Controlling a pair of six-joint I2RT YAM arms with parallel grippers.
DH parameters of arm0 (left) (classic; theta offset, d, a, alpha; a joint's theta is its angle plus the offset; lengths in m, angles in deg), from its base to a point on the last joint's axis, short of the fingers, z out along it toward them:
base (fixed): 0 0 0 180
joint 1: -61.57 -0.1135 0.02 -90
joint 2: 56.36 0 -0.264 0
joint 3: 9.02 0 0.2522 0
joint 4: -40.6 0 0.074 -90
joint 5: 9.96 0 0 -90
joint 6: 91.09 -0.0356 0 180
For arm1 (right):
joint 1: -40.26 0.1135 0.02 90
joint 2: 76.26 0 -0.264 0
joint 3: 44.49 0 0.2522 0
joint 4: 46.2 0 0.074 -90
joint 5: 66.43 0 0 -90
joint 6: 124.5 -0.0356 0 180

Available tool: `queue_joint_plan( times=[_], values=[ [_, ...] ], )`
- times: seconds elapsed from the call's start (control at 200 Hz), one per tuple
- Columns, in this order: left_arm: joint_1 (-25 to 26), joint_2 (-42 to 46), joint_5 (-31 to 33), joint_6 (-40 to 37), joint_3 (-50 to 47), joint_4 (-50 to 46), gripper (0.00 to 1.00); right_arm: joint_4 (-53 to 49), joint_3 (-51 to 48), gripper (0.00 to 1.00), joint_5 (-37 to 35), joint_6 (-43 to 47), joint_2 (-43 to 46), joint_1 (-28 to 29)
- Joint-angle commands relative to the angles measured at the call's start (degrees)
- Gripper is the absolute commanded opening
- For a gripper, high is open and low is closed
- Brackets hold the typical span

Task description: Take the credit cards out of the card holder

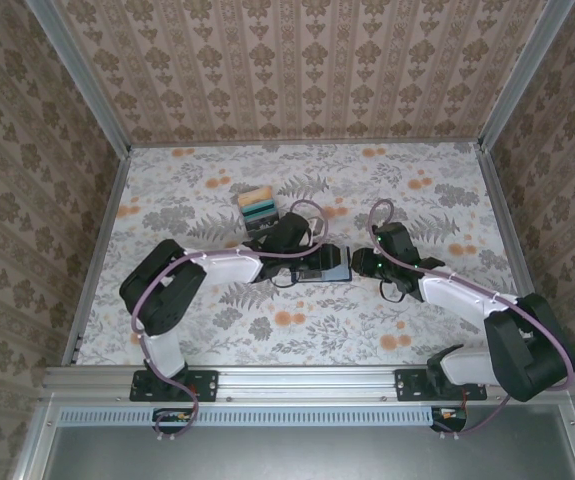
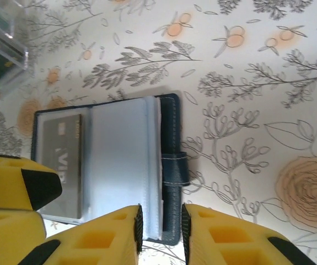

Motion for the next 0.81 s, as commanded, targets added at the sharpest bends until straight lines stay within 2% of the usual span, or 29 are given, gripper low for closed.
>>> queue_joint_plan(
  times=[0.0, 0.155, 0.2, 0.255, 0.5, 0.8],
  values=[
    [-2.6, 6.0, 3.6, -3.3, -3.1, -5.7, 0.45, 2.4, 0.1, 0.28, 5.3, 0.3, -0.3, 0.9],
    [-5.8, 9.0, 5.6, -4.5, -7.4, -9.4, 0.15, 2.3, 3.6, 0.27, 8.2, 0.9, -2.7, 3.9],
    [-6.6, 8.8, 5.7, -4.7, -7.7, -10.5, 0.1, 2.3, 4.7, 0.26, 9.0, 0.7, -4.1, 4.4],
    [-7.0, 7.9, 5.4, -4.8, -7.7, -11.1, 0.0, 2.5, 6.1, 0.24, 10.2, 0.3, -6.5, 4.9],
    [-7.2, 3.2, 3.7, -4.2, -6.6, -9.0, 0.0, 3.1, 10.7, 0.21, 13.2, -1.2, -15.6, 5.4],
    [-6.4, -0.9, 2.6, -3.4, -6.0, -7.6, 0.0, 3.2, 12.8, 0.2, 13.9, -1.3, -20.8, 5.4]
  ],
)
